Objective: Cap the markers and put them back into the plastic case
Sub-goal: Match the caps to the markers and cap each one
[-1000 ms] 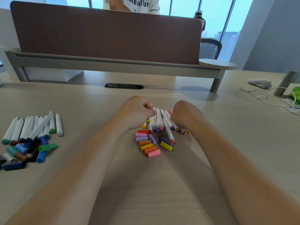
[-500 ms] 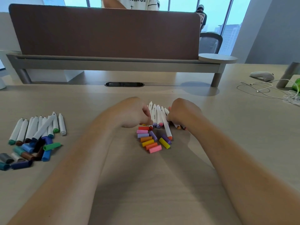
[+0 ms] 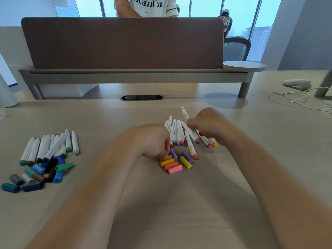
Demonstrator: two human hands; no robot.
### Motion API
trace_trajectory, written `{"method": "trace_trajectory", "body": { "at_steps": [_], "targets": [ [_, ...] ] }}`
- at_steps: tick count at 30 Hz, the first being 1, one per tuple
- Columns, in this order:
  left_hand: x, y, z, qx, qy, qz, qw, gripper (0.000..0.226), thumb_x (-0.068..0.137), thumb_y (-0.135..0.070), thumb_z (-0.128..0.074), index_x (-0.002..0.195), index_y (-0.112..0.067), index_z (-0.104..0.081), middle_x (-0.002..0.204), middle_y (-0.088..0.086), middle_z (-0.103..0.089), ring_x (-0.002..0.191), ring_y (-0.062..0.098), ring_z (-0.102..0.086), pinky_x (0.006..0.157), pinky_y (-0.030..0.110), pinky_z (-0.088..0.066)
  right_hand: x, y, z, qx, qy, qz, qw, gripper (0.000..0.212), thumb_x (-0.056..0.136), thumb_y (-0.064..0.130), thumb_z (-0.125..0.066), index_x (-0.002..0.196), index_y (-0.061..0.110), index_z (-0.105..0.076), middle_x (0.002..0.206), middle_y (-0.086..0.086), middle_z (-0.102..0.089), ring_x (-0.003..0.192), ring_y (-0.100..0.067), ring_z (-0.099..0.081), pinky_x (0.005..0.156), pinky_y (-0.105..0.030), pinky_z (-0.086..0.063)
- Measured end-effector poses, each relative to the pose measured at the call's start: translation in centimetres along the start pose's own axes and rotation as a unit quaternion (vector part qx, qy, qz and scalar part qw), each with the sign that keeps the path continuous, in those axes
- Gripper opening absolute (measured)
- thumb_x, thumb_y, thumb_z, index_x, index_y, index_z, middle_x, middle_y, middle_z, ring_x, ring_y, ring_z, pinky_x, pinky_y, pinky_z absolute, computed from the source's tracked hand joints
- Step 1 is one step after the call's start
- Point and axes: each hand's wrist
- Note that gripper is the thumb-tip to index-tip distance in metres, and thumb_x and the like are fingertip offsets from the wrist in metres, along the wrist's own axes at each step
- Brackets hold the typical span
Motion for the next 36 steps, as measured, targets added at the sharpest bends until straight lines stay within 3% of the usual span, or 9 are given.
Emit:
{"method": "trace_trajectory", "body": {
  "at_steps": [5, 10, 13, 16, 19, 21, 28, 31, 36],
  "targets": [
    [0.2, -0.6, -0.4, 0.031, -0.006, 0.014, 0.999, 0.018, 0.086, -0.023, -0.068, 0.097, -0.011, -0.075, 0.1, 0.011, -0.07, 0.079, 0.02, -0.056, 0.066, 0.029, -0.044, -0.1, 0.1, -0.4, -0.005, -0.01, 0.017, 1.0, 0.032, 0.087, 0.029, -0.063, 0.064, 0.008, -0.056, 0.058, -0.005, -0.036, 0.057, -0.018, -0.039, 0.054, -0.028, -0.033],
    [0.3, -1.2, -0.8, 0.034, -0.011, 0.03, 0.999, 0.017, 0.085, -0.023, -0.065, 0.093, -0.01, -0.072, 0.083, 0.009, -0.061, 0.072, 0.02, -0.051, 0.062, 0.03, -0.042, -0.2, 0.2, -0.4, 0.005, -0.018, 0.033, 0.999, 0.034, 0.089, 0.031, -0.062, 0.066, 0.007, -0.058, 0.058, -0.005, -0.038, 0.054, -0.016, -0.037, 0.053, -0.028, -0.032],
    [-0.3, -1.2, 0.0, -0.022, -0.018, 0.031, 0.999, 0.021, 0.086, -0.031, -0.067, 0.082, -0.01, -0.071, 0.075, 0.007, -0.059, 0.069, 0.019, -0.05, 0.058, 0.028, -0.039, -0.3, 0.3, -0.3, 0.019, -0.027, 0.052, 0.998, 0.038, 0.088, 0.033, -0.061, 0.082, -0.004, -0.069, 0.068, -0.012, -0.049, 0.058, -0.018, -0.043, 0.056, -0.029, -0.036],
    [-0.5, -0.1, 1.3, -0.134, -0.099, 0.025, 0.986, 0.018, 0.087, -0.029, -0.066, 0.087, -0.014, -0.075, 0.084, 0.007, -0.07, 0.077, 0.021, -0.061, 0.06, 0.027, -0.043, -0.3, 0.4, -0.3, 0.029, -0.021, 0.081, 0.996, 0.035, 0.09, 0.032, -0.061, 0.088, -0.001, -0.072, 0.074, -0.02, -0.063, 0.057, -0.017, -0.052, 0.058, -0.03, -0.043],
    [-0.2, 1.6, 1.7, -0.292, -0.169, 0.04, 0.941, 0.017, 0.09, -0.026, -0.063, 0.081, -0.016, -0.073, 0.066, 0.0, -0.064, 0.057, 0.012, -0.052, 0.051, 0.022, -0.04, -0.6, 0.7, -0.4, 0.049, 0.016, 0.093, 0.994, 0.029, 0.091, 0.029, -0.06, 0.09, 0.002, -0.07, 0.076, -0.014, -0.069, 0.052, -0.01, -0.057, 0.059, -0.031, -0.049],
    [0.4, 2.4, 1.2, -0.445, -0.168, 0.046, 0.879, 0.022, 0.092, -0.019, -0.061, 0.076, -0.006, -0.069, 0.058, 0.003, -0.053, 0.052, 0.013, -0.042, 0.044, 0.021, -0.031, -1.2, 1.0, -0.5, 0.075, 0.059, 0.095, 0.991, 0.021, 0.091, 0.022, -0.058, 0.094, 0.002, -0.066, 0.073, -0.014, -0.068, 0.05, -0.01, -0.056, 0.054, -0.028, -0.048],
    [1.7, 3.4, 0.4, -0.697, -0.22, 0.088, 0.677, 0.014, 0.091, -0.01, -0.062, 0.092, 0.001, -0.07, 0.082, 0.011, -0.069, 0.057, 0.013, -0.051, 0.039, 0.018, -0.03, -3.2, 2.3, -0.7, 0.147, 0.21, 0.126, 0.958, 0.012, 0.092, 0.005, -0.057, 0.1, -0.003, -0.059, 0.062, -0.008, -0.058, 0.049, -0.014, -0.05, 0.045, -0.022, -0.04],
    [1.7, 3.2, 0.2, -0.721, -0.249, 0.08, 0.641, 0.009, 0.092, -0.006, -0.061, 0.097, -0.003, -0.068, 0.087, 0.015, -0.073, 0.056, 0.013, -0.055, 0.04, 0.018, -0.036, -3.4, 2.4, -0.8, 0.119, 0.233, 0.13, 0.956, 0.004, 0.092, 0.008, -0.057, 0.093, 0.005, -0.06, 0.056, 0.0, -0.056, 0.044, -0.008, -0.05, 0.044, -0.019, -0.041],
    [1.9, 3.3, 0.1, -0.713, -0.261, 0.06, 0.648, 0.012, 0.093, -0.006, -0.06, 0.103, -0.011, -0.065, 0.093, 0.015, -0.075, 0.056, 0.013, -0.055, 0.042, 0.02, -0.037, -3.3, 2.4, -0.9, 0.09, 0.25, 0.136, 0.954, 0.006, 0.093, 0.01, -0.055, 0.089, 0.007, -0.059, 0.051, 0.005, -0.058, 0.043, -0.008, -0.05, 0.044, -0.018, -0.041]
  ]
}}
Point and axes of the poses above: each hand's wrist, its own x-axis towards the middle knuckle, its own z-axis out of the back of the hand, y = z × x
